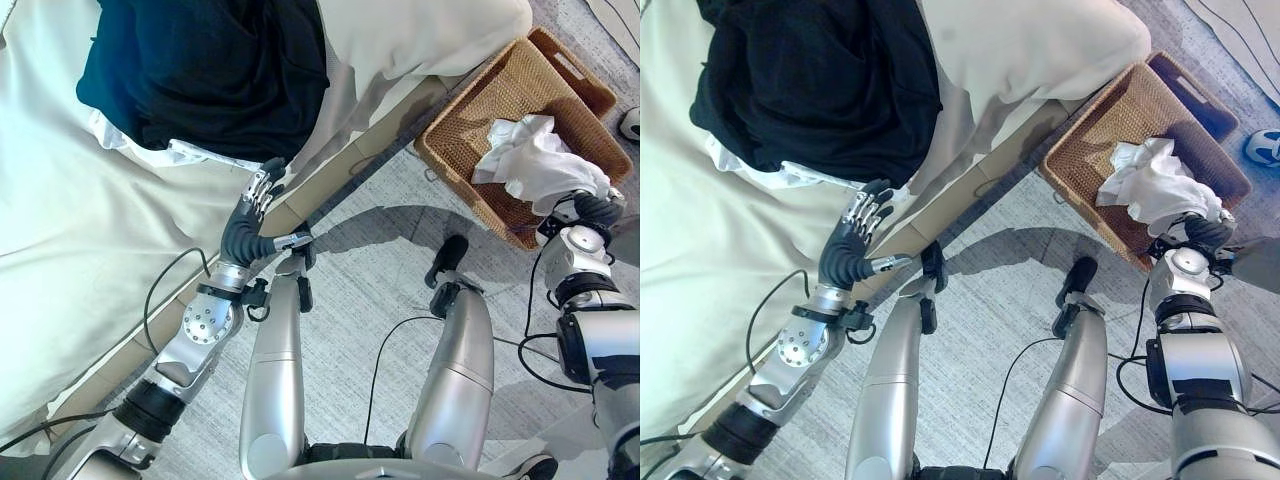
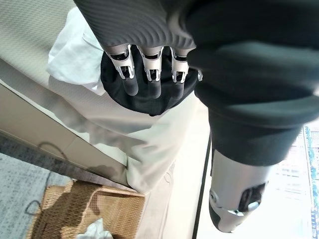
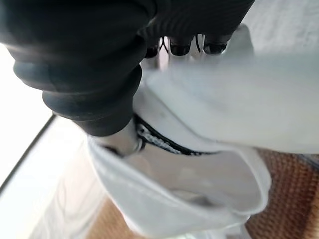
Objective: Pick up clothes into the bucket
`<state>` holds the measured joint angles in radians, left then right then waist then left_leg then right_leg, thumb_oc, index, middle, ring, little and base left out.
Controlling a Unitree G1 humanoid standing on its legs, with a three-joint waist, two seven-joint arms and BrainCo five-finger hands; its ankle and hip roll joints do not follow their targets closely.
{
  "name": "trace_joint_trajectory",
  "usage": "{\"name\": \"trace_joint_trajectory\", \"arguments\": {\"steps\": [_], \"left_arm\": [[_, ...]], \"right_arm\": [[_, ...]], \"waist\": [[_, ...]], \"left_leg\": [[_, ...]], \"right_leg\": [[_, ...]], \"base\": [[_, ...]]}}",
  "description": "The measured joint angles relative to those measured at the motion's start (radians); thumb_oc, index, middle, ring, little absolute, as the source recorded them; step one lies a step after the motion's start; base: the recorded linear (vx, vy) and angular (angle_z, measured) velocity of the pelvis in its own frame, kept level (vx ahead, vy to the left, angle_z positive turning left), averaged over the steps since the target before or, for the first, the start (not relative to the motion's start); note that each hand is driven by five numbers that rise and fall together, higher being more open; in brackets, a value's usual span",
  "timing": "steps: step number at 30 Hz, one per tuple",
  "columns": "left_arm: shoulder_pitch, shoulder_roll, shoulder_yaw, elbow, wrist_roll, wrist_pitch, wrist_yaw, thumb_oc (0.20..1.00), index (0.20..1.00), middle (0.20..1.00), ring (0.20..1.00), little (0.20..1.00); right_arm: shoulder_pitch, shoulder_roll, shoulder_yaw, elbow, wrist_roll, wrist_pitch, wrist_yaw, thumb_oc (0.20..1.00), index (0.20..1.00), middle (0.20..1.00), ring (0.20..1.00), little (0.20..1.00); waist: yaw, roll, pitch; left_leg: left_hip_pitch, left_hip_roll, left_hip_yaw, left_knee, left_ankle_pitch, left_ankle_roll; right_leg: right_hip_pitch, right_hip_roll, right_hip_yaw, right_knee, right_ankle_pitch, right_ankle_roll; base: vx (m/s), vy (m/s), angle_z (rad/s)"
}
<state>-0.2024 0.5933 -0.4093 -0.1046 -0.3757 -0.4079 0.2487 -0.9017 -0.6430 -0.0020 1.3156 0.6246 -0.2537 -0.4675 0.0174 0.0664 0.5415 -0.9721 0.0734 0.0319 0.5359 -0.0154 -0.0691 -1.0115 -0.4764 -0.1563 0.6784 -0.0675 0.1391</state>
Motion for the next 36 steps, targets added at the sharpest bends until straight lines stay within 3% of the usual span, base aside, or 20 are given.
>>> {"name": "trace_joint_trajectory", "arguments": {"steps": [6, 11, 16, 18, 21, 26, 33, 36], "left_arm": [[0.003, -0.001, 0.0, 0.003, -0.002, 0.0, -0.002, 1.0, 1.0, 1.0, 1.0, 1.0], [0.005, -0.005, -0.001, 0.014, -0.012, 0.0, -0.011, 1.0, 1.0, 1.0, 1.0, 1.0], [0.004, -0.024, 0.005, 0.059, -0.011, 0.0, -0.029, 1.0, 1.0, 1.0, 1.0, 1.0], [0.004, -0.058, 0.014, 0.102, -0.009, -0.001, -0.035, 1.0, 1.0, 1.0, 1.0, 1.0], [0.021, -0.068, 0.049, 0.13, 0.002, -0.006, -0.031, 1.0, 1.0, 1.0, 1.0, 1.0], [0.053, -0.097, 0.117, 0.216, 0.086, -0.007, 0.005, 1.0, 1.0, 1.0, 1.0, 1.0], [0.103, -0.095, 0.142, 0.284, 0.297, 0.024, 0.082, 1.0, 1.0, 1.0, 1.0, 1.0], [0.148, -0.083, 0.157, 0.302, 0.389, 0.031, 0.11, 1.0, 1.0, 1.0, 1.0, 1.0]], "right_arm": [[0.001, -0.008, -0.048, -0.013, 0.07, -0.007, -0.005, 1.0, 1.0, 1.0, 1.0, 1.0], [0.005, -0.027, -0.063, -0.042, 0.115, -0.019, -0.006, 1.0, 1.0, 1.0, 1.0, 1.0], [0.132, -0.04, 0.078, -0.199, -0.027, -0.017, -0.009, 1.0, 1.0, 1.0, 1.0, 1.0], [0.283, 0.003, 0.098, -0.372, -0.166, -0.025, 0.001, 1.0, 1.0, 1.0, 1.0, 1.0], [0.453, 0.075, 0.099, -0.525, -0.25, -0.029, 0.01, 1.0, 1.0, 1.0, 1.0, 1.0], [0.583, 0.237, 0.072, -0.668, -0.253, -0.045, 0.045, 1.0, 1.0, 1.0, 1.0, 1.0], [0.657, 0.36, 0.109, -0.682, -0.237, -0.05, 0.114, 1.0, 1.0, 1.0, 1.0, 1.0], [0.684, 0.382, 0.126, -0.68, -0.237, -0.05, 0.132, 1.0, 1.0, 1.0, 1.0, 1.0]], "waist": [[0.0, 0.001, 0.0], [0.001, 0.002, -0.001], [-0.003, 0.004, -0.003], [-0.004, 0.004, -0.004], [-0.005, 0.003, -0.01], [-0.024, -0.006, -0.023], [0.008, -0.053, -0.106], [0.034, -0.096, -0.21]], "left_leg": [[0.021, -0.001, 0.0, -0.03, 0.006, 0.006], [0.122, -0.003, 0.0, -0.127, 0.042, -0.001], [0.218, 0.003, -0.009, -0.189, 0.066, -0.007], [0.299, 0.005, -0.039, -0.234, 0.071, -0.011], [0.387, 0.01, -0.064, -0.281, 0.079, -0.021], [0.479, 0.009, -0.116, -0.319, 0.083, -0.025], [0.572, -0.011, -0.143, -0.315, 0.064, -0.035], [0.582, -0.032, -0.139, -0.304, 0.031, -0.024]], "right_leg": [[0.018, 0.003, -0.004, -0.017, 0.004, -0.001], [0.125, 0.009, -0.044, -0.096, 0.027, 0.016], [0.253, 0.019, -0.095, -0.163, 0.041, 0.018], [0.36, 0.024, -0.143, -0.195, 0.033, 0.019], [0.472, 0.036, -0.184, -0.229, 0.022, 0.025], [0.631, 0.046, -0.267, -0.281, 0.013, 0.035], [0.812, 0.05, -0.337, -0.377, 0.034, 0.051], [0.858, 0.043, -0.347, -0.438, 0.049, 0.051]], "base": [[0.0, -0.004, 0.01], [0.0, -0.007, 0.01], [0.01, -0.062, 0.07], [0.09, -0.094, 0.29], [0.07, -0.058, 0.26], [0.14, -0.016, 0.3], [0.18, 0.101, 0.2], [0.15, 0.152, 0.09]]}}
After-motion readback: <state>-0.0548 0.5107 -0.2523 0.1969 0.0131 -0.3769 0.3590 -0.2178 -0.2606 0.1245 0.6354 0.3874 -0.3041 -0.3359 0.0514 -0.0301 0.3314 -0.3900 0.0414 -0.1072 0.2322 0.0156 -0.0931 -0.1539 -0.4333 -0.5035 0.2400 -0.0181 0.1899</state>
